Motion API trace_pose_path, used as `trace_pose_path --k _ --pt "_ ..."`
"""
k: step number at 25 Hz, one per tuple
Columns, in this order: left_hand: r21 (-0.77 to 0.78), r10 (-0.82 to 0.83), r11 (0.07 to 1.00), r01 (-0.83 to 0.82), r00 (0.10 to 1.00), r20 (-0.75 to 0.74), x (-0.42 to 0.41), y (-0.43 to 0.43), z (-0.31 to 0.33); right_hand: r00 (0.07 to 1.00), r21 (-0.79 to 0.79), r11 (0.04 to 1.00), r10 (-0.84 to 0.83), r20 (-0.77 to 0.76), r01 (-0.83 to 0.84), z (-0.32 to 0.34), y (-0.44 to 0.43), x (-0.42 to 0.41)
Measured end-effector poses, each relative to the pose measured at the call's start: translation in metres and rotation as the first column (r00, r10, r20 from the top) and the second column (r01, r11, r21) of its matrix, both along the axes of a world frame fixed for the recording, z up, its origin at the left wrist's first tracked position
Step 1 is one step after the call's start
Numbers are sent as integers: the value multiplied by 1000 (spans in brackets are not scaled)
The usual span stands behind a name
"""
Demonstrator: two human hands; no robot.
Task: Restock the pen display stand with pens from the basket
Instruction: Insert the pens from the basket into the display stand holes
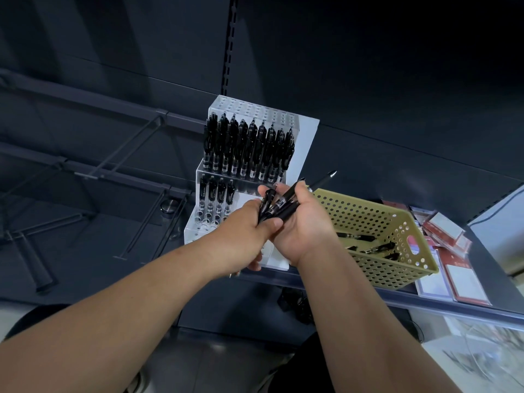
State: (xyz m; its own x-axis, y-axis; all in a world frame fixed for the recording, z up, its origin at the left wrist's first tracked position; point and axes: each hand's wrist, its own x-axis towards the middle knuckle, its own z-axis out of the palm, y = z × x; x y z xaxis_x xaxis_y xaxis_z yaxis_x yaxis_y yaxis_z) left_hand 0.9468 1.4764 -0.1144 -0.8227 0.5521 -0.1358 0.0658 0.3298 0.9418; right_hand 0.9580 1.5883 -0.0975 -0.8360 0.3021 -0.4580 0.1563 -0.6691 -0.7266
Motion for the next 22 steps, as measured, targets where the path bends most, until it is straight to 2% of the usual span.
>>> trace_pose_path --k 3,5,8,13,16,17,18,19,20,21,22 --pt "85 68 994 -72 996 51 -1 -3 -4 989 76 987 -143 31 140 -2 10 -5" --pt "171 171 965 -199 971 165 -4 -8 -5 978 189 965 -199 67 183 -3 16 -4" --pt "267 252 897 -352 904 345 -10 -14 -4 991 203 974 -112 68 97 -5 12 1" --pt "280 213 902 -330 902 376 -10 -12 1 996 224 971 75 39 -82 -14 2 3" --pt "268 256 886 -377 882 396 -13 -16 0 989 346 930 87 117 -123 -17 3 5" --pt "271 278 872 -407 869 410 -14 -17 -1 991 469 880 15 136 -77 -20 3 8" --pt "271 295 860 -432 855 426 -15 -18 -1 991 638 770 -84 106 -3 -24 3 12" --pt "270 308 851 -450 844 438 -16 -19 -2 986 817 572 -165 20 79 -28 5 16" --pt "269 317 844 -464 837 446 -17 -20 -3 985 939 322 -157 -72 120 -30 4 20" --pt "270 323 840 -471 833 450 -18 -20 -4 991 988 92 -66 -115 121 -32 2 22" --pt "270 323 839 -473 832 451 -18 -21 -3 993 990 -81 42 -112 115 -37 0 22"
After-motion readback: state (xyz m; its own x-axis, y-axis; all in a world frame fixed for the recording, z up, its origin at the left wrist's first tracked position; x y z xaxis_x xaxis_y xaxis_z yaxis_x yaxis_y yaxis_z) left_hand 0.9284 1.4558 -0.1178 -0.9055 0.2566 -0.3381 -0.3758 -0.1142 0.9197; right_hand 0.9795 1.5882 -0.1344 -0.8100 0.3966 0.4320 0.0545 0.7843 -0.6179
